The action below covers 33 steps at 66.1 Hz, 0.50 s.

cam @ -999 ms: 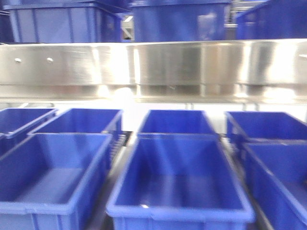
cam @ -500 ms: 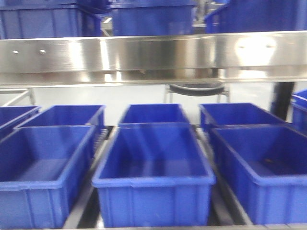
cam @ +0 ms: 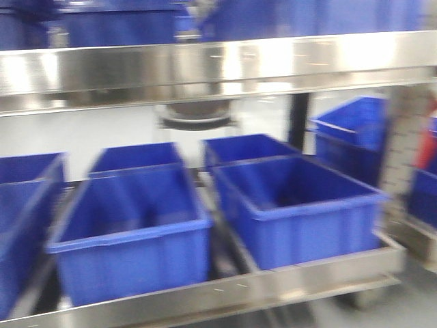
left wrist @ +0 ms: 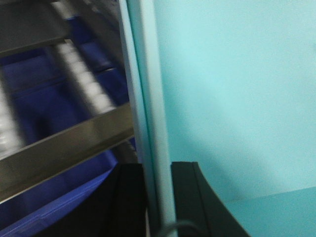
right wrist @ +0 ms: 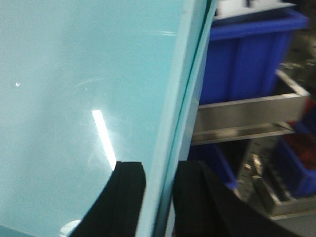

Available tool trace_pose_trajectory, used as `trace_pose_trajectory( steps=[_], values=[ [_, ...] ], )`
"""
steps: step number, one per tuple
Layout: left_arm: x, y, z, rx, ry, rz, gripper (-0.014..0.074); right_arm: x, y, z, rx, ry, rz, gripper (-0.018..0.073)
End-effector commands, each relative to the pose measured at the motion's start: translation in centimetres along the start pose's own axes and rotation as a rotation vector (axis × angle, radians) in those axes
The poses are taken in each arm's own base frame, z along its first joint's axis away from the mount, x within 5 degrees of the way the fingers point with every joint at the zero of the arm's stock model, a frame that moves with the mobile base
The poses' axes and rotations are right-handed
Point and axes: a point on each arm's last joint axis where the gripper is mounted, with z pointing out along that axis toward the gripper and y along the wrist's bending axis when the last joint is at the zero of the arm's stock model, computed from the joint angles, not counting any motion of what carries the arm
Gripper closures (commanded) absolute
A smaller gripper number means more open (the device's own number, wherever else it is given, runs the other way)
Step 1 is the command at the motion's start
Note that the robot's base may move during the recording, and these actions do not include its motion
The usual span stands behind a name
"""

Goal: Move two blue bins to right shelf middle
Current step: 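Back the base away from the shelf, keeping the cyan bin gripped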

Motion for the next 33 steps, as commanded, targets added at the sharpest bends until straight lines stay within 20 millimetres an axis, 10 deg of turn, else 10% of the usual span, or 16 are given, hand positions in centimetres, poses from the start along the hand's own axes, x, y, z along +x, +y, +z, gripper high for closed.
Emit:
trace_pose_trajectory(
  steps=[1,33],
  values=[
    [-1.32,-0.64,-1.43,0.050,-0.123,0.001,0.0707,-1.51,0.11,-1.19,-0.008,-0.122,-0.025,0.0713],
    [-1.32,-0.64,-1.43,0.050,-0.123,0.001,0.0707,-1.51,0.11,-1.19,-0.008,-0.122,-0.025,0.0713]
  ],
)
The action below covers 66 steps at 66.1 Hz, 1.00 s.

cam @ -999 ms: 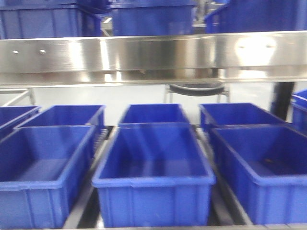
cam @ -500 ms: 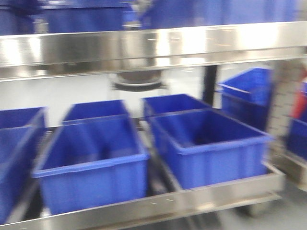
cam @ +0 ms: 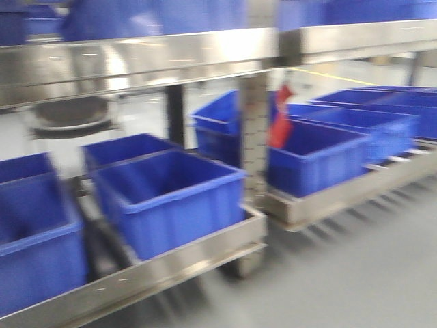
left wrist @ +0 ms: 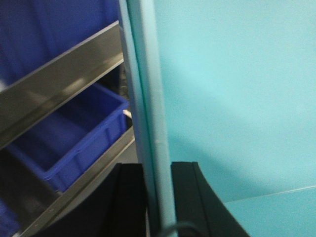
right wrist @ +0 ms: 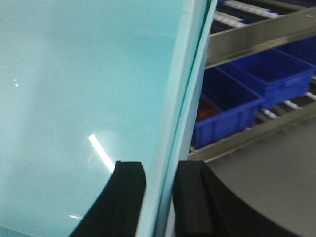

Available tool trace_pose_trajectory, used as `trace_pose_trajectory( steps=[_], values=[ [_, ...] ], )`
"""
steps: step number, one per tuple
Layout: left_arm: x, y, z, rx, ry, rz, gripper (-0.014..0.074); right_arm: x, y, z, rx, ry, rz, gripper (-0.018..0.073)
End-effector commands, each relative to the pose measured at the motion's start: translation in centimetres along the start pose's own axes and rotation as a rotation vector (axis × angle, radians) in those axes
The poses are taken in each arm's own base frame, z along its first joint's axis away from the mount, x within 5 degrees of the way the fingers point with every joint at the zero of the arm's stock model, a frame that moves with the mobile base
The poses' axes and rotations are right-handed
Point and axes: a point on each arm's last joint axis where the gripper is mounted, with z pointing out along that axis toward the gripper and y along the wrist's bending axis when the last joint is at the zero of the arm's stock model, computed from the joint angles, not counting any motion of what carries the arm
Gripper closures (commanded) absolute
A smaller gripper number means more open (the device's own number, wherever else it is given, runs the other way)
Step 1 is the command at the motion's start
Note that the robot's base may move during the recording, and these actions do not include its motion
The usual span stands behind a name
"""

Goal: Move two blue bins to right shelf middle
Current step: 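Back the base away from the shelf, keeping the cyan bin gripped, then drive the base across the floor carrying the cyan bin in both grippers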

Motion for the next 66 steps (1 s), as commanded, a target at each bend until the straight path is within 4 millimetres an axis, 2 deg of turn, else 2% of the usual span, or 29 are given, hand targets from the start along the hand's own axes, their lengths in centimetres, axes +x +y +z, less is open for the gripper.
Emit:
trace_pose_trajectory(
  steps=[1,66],
  values=[
    [-1.32,-0.64,-1.43,0.050,-0.123,0.001,0.0707,-1.51,0.11,-1.19,-0.008,-0.122,-0.025,0.0713],
    [-1.32,-0.64,-1.43,0.050,-0.123,0.001,0.0707,-1.51,0.11,-1.19,-0.008,-0.122,-0.025,0.0713]
  ],
)
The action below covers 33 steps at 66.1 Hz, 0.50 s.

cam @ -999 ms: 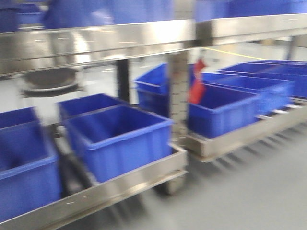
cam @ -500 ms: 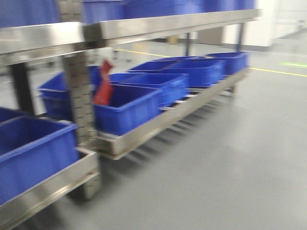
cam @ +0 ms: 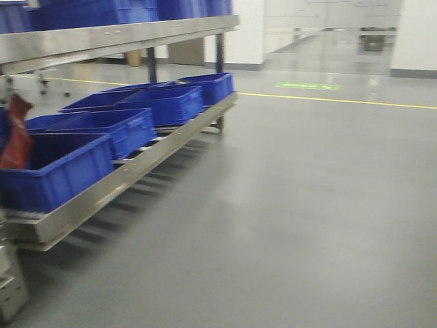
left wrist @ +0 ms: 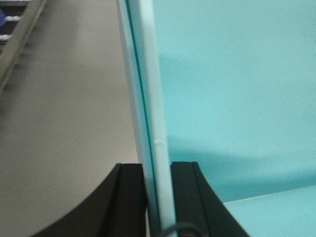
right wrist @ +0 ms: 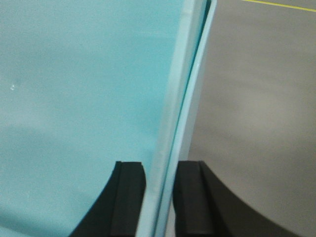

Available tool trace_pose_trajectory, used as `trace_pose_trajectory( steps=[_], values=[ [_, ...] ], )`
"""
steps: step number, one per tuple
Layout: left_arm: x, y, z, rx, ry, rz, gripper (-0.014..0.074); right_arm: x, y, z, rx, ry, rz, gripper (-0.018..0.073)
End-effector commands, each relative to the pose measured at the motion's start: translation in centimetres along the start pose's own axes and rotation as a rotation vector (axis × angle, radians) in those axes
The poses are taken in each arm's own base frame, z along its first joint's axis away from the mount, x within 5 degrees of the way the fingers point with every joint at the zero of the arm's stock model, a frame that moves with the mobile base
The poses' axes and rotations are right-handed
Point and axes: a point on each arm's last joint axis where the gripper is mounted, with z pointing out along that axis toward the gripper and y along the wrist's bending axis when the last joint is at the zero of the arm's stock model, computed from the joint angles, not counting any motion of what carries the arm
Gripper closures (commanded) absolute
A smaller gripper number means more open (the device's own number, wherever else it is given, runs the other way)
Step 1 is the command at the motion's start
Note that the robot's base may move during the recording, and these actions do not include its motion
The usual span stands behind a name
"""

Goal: Move two blue bins to right shelf middle
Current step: 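Drive the base across the floor carrying the cyan bin in both grippers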

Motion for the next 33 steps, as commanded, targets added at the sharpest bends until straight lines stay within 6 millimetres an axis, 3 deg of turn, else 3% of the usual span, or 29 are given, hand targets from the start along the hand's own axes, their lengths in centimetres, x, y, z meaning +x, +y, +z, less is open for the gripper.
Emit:
trace_pose_trajectory(
  steps=[1,33],
  values=[
    [-1.31,-0.64,-1.42,0.050,-0.121,0.001,0.0707,-1.50,0.10,-1.19,-0.008,-0.121,-0.023,0.0713],
    [-1.31,-0.61,-1.42,0.046,-0.122,0.003,0.0707,-1.50,0.10,-1.19,-0.008,-0.121,-0.023,0.0713]
  ],
)
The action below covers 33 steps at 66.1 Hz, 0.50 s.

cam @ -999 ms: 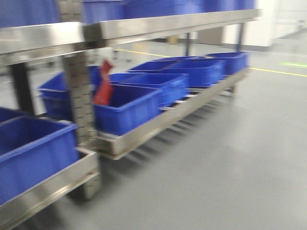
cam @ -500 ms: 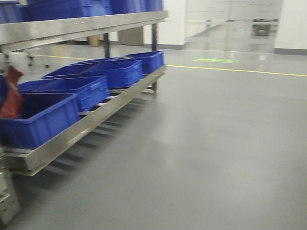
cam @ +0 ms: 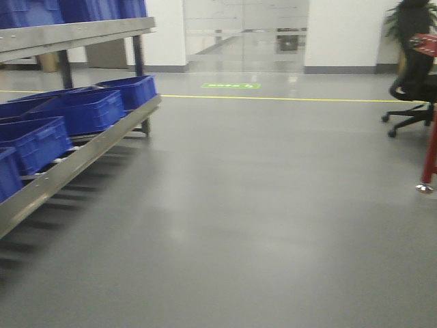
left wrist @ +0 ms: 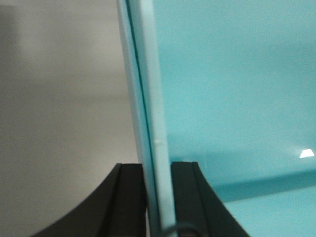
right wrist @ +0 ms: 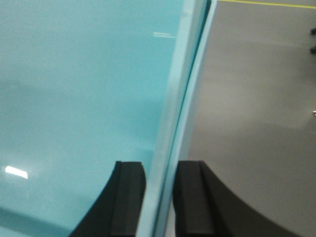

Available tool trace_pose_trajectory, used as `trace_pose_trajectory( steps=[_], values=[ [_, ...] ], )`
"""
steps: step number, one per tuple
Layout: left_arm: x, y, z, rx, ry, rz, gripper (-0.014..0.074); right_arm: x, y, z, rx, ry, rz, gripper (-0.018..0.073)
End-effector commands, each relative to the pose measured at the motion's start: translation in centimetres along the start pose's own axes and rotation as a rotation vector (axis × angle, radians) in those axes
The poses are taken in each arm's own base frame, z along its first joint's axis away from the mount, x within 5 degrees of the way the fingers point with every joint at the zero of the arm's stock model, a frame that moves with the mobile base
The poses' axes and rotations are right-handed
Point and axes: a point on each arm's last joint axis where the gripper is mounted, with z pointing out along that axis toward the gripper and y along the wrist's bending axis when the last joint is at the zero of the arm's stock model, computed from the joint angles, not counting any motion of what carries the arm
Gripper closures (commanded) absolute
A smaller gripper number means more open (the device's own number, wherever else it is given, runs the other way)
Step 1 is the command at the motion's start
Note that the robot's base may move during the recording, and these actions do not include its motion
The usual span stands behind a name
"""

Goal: Move two blue bins to right shelf middle
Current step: 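Drive the base across the floor carrying the cyan bin in both grippers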

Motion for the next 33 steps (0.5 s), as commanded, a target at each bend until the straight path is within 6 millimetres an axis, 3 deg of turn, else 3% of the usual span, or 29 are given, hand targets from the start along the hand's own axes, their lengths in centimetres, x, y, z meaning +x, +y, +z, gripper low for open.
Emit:
trace_pose_trajectory(
  steps=[1,33],
  values=[
    [-1.31,-0.61,-1.42,0.046,-0.122,0.003,0.0707,-1.50,0.10,-1.19,-0.008,-0.121,-0.023,0.0713],
    [-1.33,-0.52,-1.42,0.035,-0.123,0.010,0.0707,-1.50,0.10,-1.19,-0.008,-0.121,-0.023,0.0713]
  ],
)
